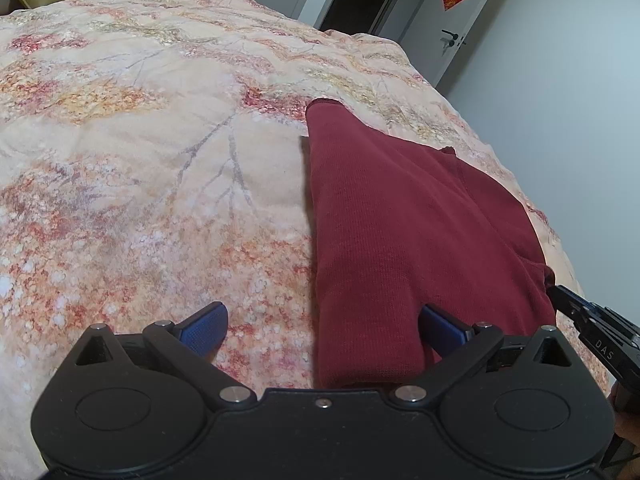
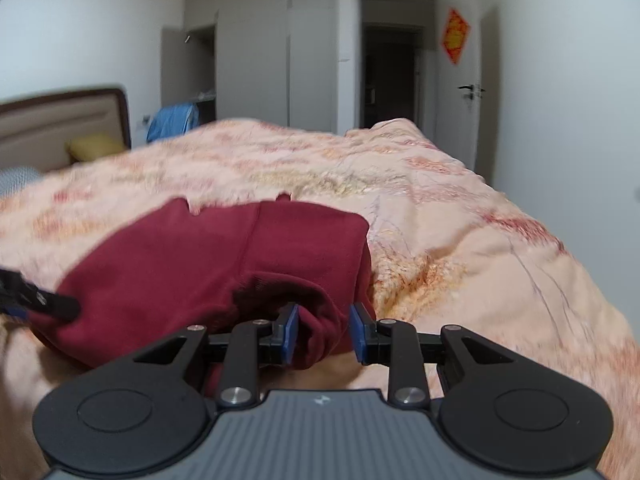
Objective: Fold small clothes
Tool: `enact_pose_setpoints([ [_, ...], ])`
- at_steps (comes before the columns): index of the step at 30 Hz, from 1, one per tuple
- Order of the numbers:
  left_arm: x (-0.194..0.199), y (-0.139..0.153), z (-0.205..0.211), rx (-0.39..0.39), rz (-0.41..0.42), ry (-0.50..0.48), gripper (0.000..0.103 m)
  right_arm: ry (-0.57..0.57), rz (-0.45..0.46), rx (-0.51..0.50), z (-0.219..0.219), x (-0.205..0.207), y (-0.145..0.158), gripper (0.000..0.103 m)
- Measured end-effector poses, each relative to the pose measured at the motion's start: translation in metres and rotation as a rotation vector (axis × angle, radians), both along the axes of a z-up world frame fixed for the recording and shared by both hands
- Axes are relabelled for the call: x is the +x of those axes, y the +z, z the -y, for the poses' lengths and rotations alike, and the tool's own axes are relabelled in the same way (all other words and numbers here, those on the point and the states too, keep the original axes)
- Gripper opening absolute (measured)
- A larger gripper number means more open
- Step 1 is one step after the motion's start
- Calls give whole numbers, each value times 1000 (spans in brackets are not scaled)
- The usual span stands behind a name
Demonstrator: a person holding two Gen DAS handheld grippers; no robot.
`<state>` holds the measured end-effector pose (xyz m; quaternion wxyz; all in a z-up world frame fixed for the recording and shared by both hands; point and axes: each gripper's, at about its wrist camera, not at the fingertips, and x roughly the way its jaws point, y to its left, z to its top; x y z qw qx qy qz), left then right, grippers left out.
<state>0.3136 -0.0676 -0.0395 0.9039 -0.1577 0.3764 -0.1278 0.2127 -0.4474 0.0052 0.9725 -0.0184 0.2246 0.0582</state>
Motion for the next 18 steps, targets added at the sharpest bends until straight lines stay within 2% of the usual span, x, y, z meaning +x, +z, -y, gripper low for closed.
enact_pose_setpoints([
  [2, 0, 0, 0, -3, 1, 1, 102, 24, 16, -56, -10, -7, -2, 5],
  [5, 1, -1, 0, -4, -1, 0, 102, 39, 28, -212, -27, -22, -9, 3],
  [7, 0, -2, 0, 0, -1, -3, 102, 50, 10, -246, -32, -27, -19, 0],
  [11, -1, 0, -2, -5, -3, -6, 102, 46, 7, -213, -29, -31, -22, 1],
  [15, -2, 4, -7, -34, -2, -7, 102, 40, 14, -113, -14, -34, -9, 4],
  [16, -1, 6, -9, -42, 1, -6, 102, 30, 18, -87, -9, -37, -6, 17],
  [17, -1, 8, -10, -49, 6, -6, 102, 18, 24, -63, -4, -38, -2, 41],
  [18, 0, 11, -11, -55, 12, -5, 102, 8, 35, -37, 1, -39, 1, 53],
])
